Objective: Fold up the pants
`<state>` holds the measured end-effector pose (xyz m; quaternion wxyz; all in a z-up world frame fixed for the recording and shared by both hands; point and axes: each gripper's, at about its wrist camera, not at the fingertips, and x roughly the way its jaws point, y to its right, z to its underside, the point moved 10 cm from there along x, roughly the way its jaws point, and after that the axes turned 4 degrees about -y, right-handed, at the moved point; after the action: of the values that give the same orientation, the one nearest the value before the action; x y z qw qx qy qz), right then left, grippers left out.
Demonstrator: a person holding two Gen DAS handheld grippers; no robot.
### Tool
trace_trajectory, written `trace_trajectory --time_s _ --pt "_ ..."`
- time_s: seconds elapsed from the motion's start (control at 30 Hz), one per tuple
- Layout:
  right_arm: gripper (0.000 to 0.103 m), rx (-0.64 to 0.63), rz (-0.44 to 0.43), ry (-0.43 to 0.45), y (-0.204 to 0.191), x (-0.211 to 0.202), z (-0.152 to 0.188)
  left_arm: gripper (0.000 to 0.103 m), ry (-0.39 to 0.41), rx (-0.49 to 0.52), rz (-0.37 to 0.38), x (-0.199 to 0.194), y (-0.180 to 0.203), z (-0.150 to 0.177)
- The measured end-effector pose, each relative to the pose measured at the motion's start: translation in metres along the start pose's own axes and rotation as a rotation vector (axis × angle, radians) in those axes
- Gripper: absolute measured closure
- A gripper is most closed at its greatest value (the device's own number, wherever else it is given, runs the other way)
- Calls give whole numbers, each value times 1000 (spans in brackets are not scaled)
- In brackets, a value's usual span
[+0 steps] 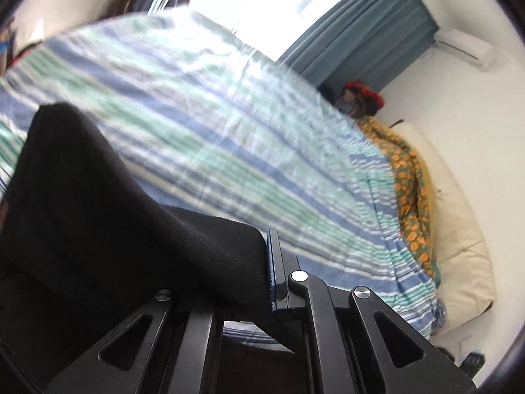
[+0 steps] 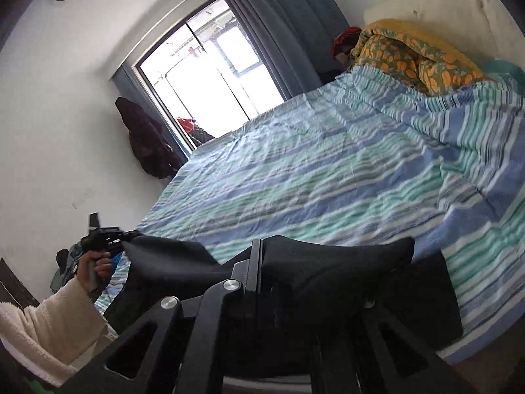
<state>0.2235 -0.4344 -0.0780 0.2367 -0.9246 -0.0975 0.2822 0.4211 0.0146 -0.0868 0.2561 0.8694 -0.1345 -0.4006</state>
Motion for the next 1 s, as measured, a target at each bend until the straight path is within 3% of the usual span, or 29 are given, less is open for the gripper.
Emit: trace_trajectory --time_s 0.07,0.13,0.2,0.3,0.37,0.47,0.5,0.53,0.6,0.63,0.67,0.7,0.73,0.9,1.0 --pt "98 -8 -29 -5 -2 5 -15 97 83 54 -21 -53 3 7" --pt "97 17 -27 -77 12 15 -2 95 74 67 -65 -77 -10 46" --pt "97 64 40 -168 47 28 33 94 -9 60 -121 -68 -35 108" --pt "97 141 203 -360 118 48 112 94 -257 18 -202 -17 -85 219" --pt "96 159 276 -464 149 57 153 96 -321 -34 -211 0 -104 256" --pt "94 196 264 -426 157 51 156 95 -309 2 -221 1 -96 254" --pt "86 216 259 -407 158 47 151 95 -305 9 -218 0 -94 248" --pt "70 234 247 -392 158 43 147 95 -298 4 -214 -3 -93 243" --pt "49 266 226 -362 162 36 140 95 -299 -12 -213 -2 -95 242" --pt "49 287 221 -345 166 32 137 95 -302 -12 -218 0 -96 244" --pt "49 315 210 -333 171 29 134 95 -306 -7 -223 0 -96 247" --pt "70 333 205 -329 174 27 132 95 -305 1 -226 -2 -95 248" --pt "98 332 222 -340 179 26 130 95 -303 9 -230 -2 -93 247" --pt "99 196 328 -269 176 -2 108 94 -288 74 -210 1 -65 248" --pt "99 245 430 -326 209 -8 135 92 -337 96 -218 19 -60 259"
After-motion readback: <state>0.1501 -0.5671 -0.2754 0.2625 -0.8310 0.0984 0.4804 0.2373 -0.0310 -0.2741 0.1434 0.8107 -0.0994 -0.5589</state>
